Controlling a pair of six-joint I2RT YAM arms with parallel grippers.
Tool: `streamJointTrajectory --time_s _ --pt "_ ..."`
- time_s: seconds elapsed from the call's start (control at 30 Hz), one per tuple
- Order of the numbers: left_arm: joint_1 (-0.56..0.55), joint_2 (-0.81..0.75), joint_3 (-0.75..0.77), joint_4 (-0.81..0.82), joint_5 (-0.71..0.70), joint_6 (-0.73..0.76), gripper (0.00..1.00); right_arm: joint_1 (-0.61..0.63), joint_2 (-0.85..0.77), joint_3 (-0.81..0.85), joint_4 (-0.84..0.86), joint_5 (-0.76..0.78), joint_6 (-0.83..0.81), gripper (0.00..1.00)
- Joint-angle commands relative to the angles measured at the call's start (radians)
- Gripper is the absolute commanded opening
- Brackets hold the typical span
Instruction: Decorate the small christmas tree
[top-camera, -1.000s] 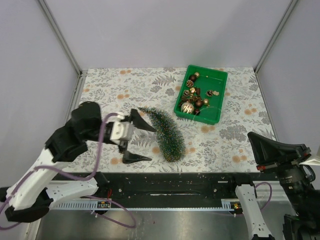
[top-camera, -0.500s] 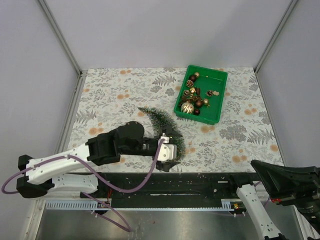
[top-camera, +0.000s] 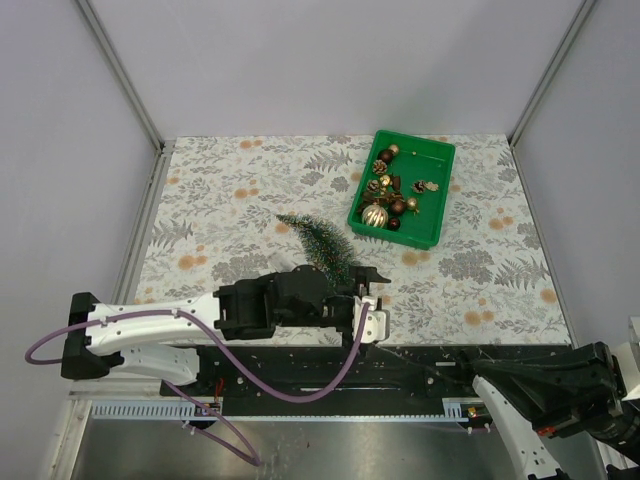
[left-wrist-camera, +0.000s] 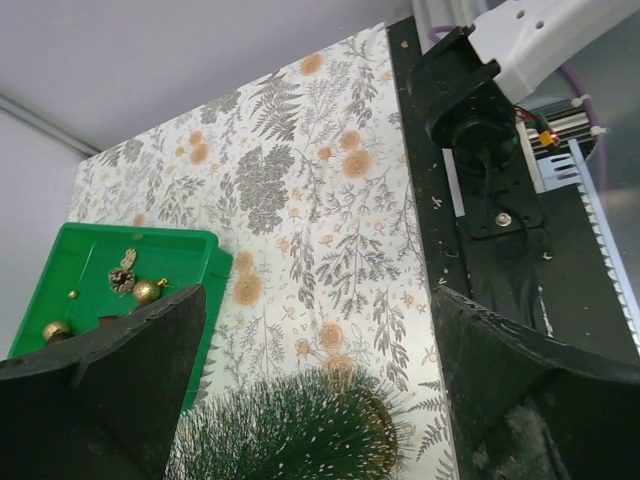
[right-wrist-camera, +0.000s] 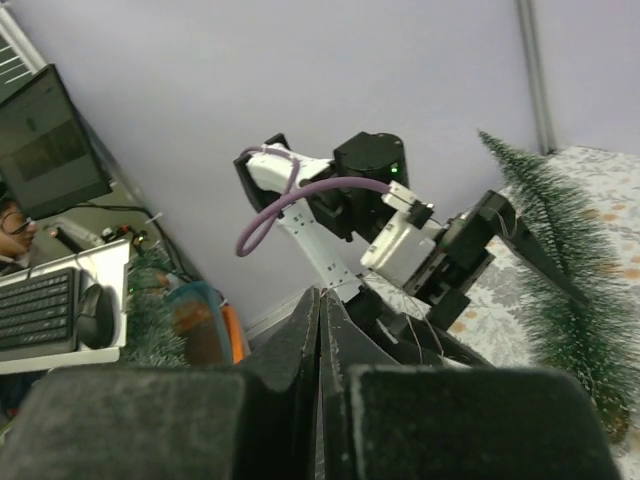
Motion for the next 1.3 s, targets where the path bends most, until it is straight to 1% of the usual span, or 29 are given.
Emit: streamJointTrajectory --time_s 0.0,0.17,0.33,0.37,0.43,0.5,0.53,0.57,0.6,0.67,0.8,0.87,0.9,0.97,1.07,1.17,1.23,1.27 --pt "-0.017 0.006 -0.025 0.135 -0.089 0.012 0.99 0.004 -0.015 -0.013 0.119 -0.148 0.095 0.0" --pt "-0.041 -0.018 -0.073 0.138 -0.066 -0.011 0.99 0.004 -0.035 -0.082 0.24 -0.23 0.201 0.0" --pt "-0.043 -0.04 -0.099 0.149 -0.044 -0.052 0.99 0.004 -0.062 -0.217 0.501 -0.292 0.385 0.0" --pt "-0.043 -0.044 -0.102 0.151 -0.038 -0.055 0.98 0.004 -0.064 -0.231 0.53 -0.301 0.401 0.0" --pt "-0.043 -0.05 -0.11 0.155 -0.033 -0.056 0.92 0.004 -0.056 -0.254 0.591 -0.312 0.43 0.0" --pt "-0.043 -0.053 -0.122 0.184 -0.065 -0.054 0.89 0.003 -0.043 -0.285 0.686 -0.342 0.482 0.0" --pt "-0.043 -0.053 -0.125 0.21 -0.087 -0.052 0.89 0.0 -0.036 -0.3 0.764 -0.358 0.519 0.0" --pt "-0.041 -0.053 -0.131 0.213 -0.095 -0.051 0.88 -0.003 -0.029 -0.318 0.795 -0.379 0.546 0.0" --pt "-0.04 -0.053 -0.133 0.253 -0.127 -0.048 0.88 -0.006 -0.02 -0.323 0.837 -0.392 0.557 0.0" --pt "-0.041 -0.05 -0.13 0.261 -0.129 -0.048 0.88 -0.019 -0.003 -0.334 0.896 -0.419 0.592 0.0" --pt "-0.041 -0.046 -0.125 0.262 -0.104 -0.072 0.89 -0.055 0.04 -0.363 1.097 -0.468 0.72 0.0" --pt "-0.041 -0.041 -0.121 0.27 -0.104 -0.074 0.89 -0.06 0.06 -0.394 1.212 -0.464 0.789 0.0" --pt "-0.041 -0.037 -0.114 0.269 -0.074 -0.074 0.9 -0.06 0.069 -0.406 1.257 -0.462 0.816 0.0" --pt "-0.041 -0.023 -0.094 0.267 -0.026 -0.088 0.89 -0.065 0.088 -0.414 1.283 -0.461 0.812 0.0" --pt "-0.041 0.009 -0.059 0.305 0.009 -0.083 0.84 -0.083 0.115 -0.435 1.373 -0.458 0.847 0.0" --pt "-0.041 0.051 0.001 0.279 0.026 -0.074 0.77 -0.088 0.152 -0.464 1.524 -0.436 0.924 0.0" --pt "-0.041 0.063 0.019 0.263 0.036 -0.083 0.68 -0.088 0.175 -0.458 1.559 -0.432 0.933 0.0" --pt "-0.041 0.063 0.019 0.261 0.037 -0.089 0.58 -0.088 0.183 -0.447 1.567 -0.432 0.93 0.0"
